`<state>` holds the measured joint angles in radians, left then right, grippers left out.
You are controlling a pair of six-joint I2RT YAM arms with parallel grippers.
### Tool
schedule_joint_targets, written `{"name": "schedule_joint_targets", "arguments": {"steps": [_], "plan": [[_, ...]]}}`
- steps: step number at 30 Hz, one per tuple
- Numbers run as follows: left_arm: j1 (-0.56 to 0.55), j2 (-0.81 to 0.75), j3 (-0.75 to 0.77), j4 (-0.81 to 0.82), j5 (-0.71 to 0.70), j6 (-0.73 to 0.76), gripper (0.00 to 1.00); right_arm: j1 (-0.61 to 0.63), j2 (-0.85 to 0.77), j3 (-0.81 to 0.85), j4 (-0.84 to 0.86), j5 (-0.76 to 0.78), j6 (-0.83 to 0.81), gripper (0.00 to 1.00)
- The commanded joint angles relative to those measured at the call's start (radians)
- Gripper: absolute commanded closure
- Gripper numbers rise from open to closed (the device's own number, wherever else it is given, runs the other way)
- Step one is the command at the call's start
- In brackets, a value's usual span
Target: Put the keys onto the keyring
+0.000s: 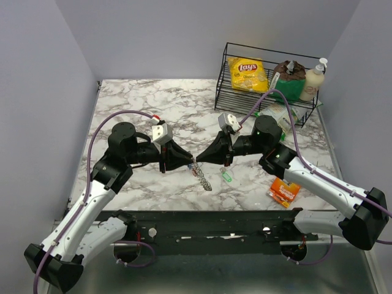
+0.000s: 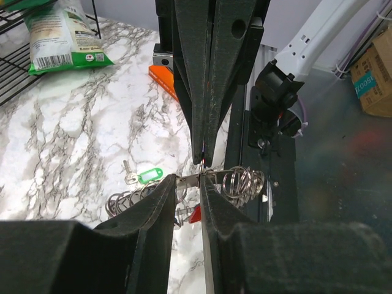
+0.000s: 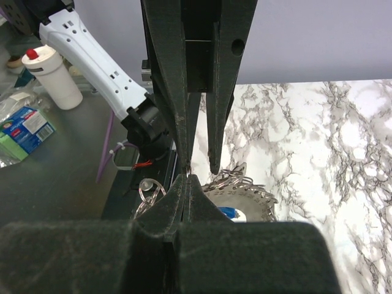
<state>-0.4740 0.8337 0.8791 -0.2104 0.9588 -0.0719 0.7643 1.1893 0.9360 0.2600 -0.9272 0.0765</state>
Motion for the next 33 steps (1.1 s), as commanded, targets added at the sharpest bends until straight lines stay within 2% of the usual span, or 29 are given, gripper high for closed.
{"name": "schedule_joint_targets", "arguments": {"steps": [1,8,11,13,14,16,26,29,30,32,33], "plan": [[-0.009,0.008,-0.014,0.009,0.003,-0.002,0.7,0.0,-0.004,0.035,0.045,0.01,0.009,0.99],[-0.031,0.012,-0.02,0.04,-0.008,-0.019,0.69,0.0,0.0,0.034,0.051,0.01,0.011,0.99],[-0.038,0.018,-0.016,0.04,-0.012,-0.02,0.74,0.0,0.0,0.034,0.051,0.01,0.012,0.99],[-0.041,0.024,-0.014,0.04,-0.014,-0.02,0.81,0.0,0.0,0.032,0.051,0.008,0.011,0.99],[-0.043,0.025,-0.012,0.04,-0.015,-0.022,0.91,0.0,-0.002,0.03,0.051,0.01,0.011,0.99],[-0.044,0.025,-0.009,0.036,-0.031,-0.023,1.0,0.0,-0.003,0.03,0.053,0.013,0.011,0.99],[-0.046,0.007,0.021,-0.061,-0.115,0.033,1.0,0.0,-0.025,0.011,0.065,0.045,0.016,0.99],[-0.046,-0.002,0.017,-0.069,-0.14,0.044,1.0,0.0,-0.036,0.0,0.073,0.068,0.02,0.83],[-0.048,-0.007,0.012,-0.069,-0.155,0.047,1.0,0.0,-0.04,-0.002,0.073,0.076,0.023,0.7],[-0.048,-0.015,0.0,-0.063,-0.163,0.053,1.0,0.0,-0.046,-0.006,0.074,0.102,0.025,0.57],[-0.048,-0.022,-0.005,-0.058,-0.163,0.061,1.0,-0.002,-0.049,-0.011,0.074,0.111,0.028,0.46]]}}
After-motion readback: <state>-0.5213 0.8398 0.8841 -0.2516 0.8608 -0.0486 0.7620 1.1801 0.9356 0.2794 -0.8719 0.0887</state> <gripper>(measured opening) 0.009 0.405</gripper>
